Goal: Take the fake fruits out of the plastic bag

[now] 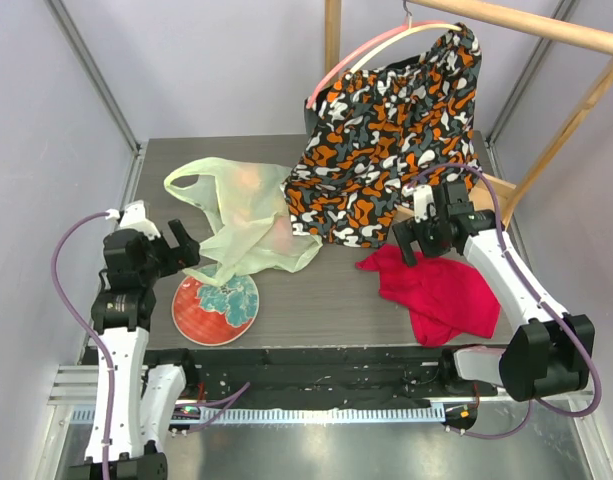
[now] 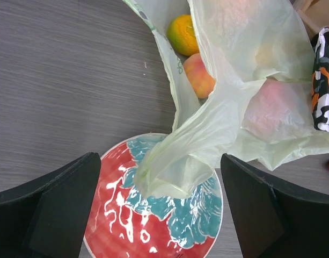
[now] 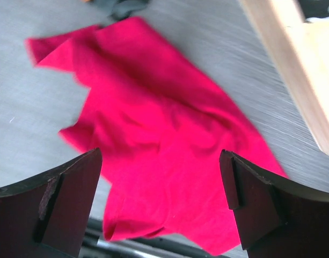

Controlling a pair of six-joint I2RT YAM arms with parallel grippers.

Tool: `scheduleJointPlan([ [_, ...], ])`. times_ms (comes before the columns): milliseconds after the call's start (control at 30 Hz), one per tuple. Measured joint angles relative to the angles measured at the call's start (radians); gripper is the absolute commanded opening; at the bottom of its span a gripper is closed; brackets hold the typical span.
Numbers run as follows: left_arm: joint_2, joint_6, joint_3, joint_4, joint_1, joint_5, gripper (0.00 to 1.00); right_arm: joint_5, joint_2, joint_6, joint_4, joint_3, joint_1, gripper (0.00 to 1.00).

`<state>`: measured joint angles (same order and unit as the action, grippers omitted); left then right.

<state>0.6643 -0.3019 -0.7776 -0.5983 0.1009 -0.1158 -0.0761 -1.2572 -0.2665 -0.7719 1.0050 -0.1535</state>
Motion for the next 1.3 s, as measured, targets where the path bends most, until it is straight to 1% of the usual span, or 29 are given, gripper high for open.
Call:
scheduleJointPlan([
  [133,-0.008,0.01,-0.03,-0.049,0.015,-0.018,1.0,-0.097,-0.016,-0.077,-0.064,0.07,-0.026,1.0],
  [167,-0.008,0.021,-0.042,-0.064,0.016,-0.036,1.0,-0.138,-0.035,-0.133,-0.088,0.11,-0.034,0.99],
  [200,-0.009,0.026,-0.052,-0.073,0.016,-0.048,1.0,-0.177,-0.055,-0.18,-0.101,0.146,-0.04,0.94],
  [233,-0.006,0.032,-0.069,-0.089,0.016,-0.067,1.0,-0.206,-0.077,-0.214,-0.113,0.179,-0.047,0.84],
  [333,0.008,0.05,-0.136,-0.124,0.031,-0.126,1.0,-0.257,-0.211,-0.296,-0.151,0.322,-0.083,0.64],
  [367,0.019,0.052,-0.164,-0.134,0.039,-0.143,1.0,-0.261,-0.278,-0.311,-0.167,0.379,-0.098,0.49],
  [400,0.028,0.053,-0.187,-0.136,0.044,-0.155,1.0,-0.259,-0.342,-0.328,-0.169,0.43,-0.112,0.4],
  [433,0.033,0.054,-0.201,-0.135,0.046,-0.165,1.0,-0.243,-0.406,-0.345,-0.155,0.468,-0.126,0.26],
  [467,0.039,0.054,-0.211,-0.13,0.048,-0.174,1.0,-0.225,-0.459,-0.36,-0.139,0.489,-0.138,0.07],
  [500,0.043,0.053,-0.214,-0.123,0.049,-0.183,1.0,-0.2,-0.511,-0.378,-0.132,0.504,-0.149,0.02],
  [600,0.074,0.039,-0.214,-0.113,0.053,-0.197,1.0,-0.109,-0.665,-0.4,-0.142,0.579,-0.164,0.01],
  [633,0.091,0.027,-0.214,-0.109,0.06,-0.206,1.0,-0.075,-0.732,-0.4,-0.136,0.622,-0.167,0.01],
  [700,0.111,0.018,-0.214,-0.107,0.069,-0.221,1.0,-0.023,-0.809,-0.394,-0.101,0.659,-0.165,0.01],
  [800,0.132,0.021,-0.214,-0.109,0.074,-0.229,1.0,0.093,-0.877,-0.381,-0.05,0.679,-0.163,0.01],
  [900,0.129,0.032,-0.214,-0.109,0.074,-0.233,1.0,0.197,-0.939,-0.375,-0.011,0.745,-0.151,0.01],
  [1167,0.155,0.056,-0.216,-0.109,0.074,-0.225,0.99,0.241,-1.066,-0.36,-0.098,0.947,-0.141,0.01],
  [1267,0.198,0.077,-0.23,-0.111,0.074,-0.214,1.0,0.232,-1.071,-0.353,-0.102,0.957,-0.127,0.01],
  [1300,0.218,0.092,-0.241,-0.116,0.074,-0.204,1.0,0.224,-1.071,-0.35,-0.105,0.959,-0.126,0.09],
])
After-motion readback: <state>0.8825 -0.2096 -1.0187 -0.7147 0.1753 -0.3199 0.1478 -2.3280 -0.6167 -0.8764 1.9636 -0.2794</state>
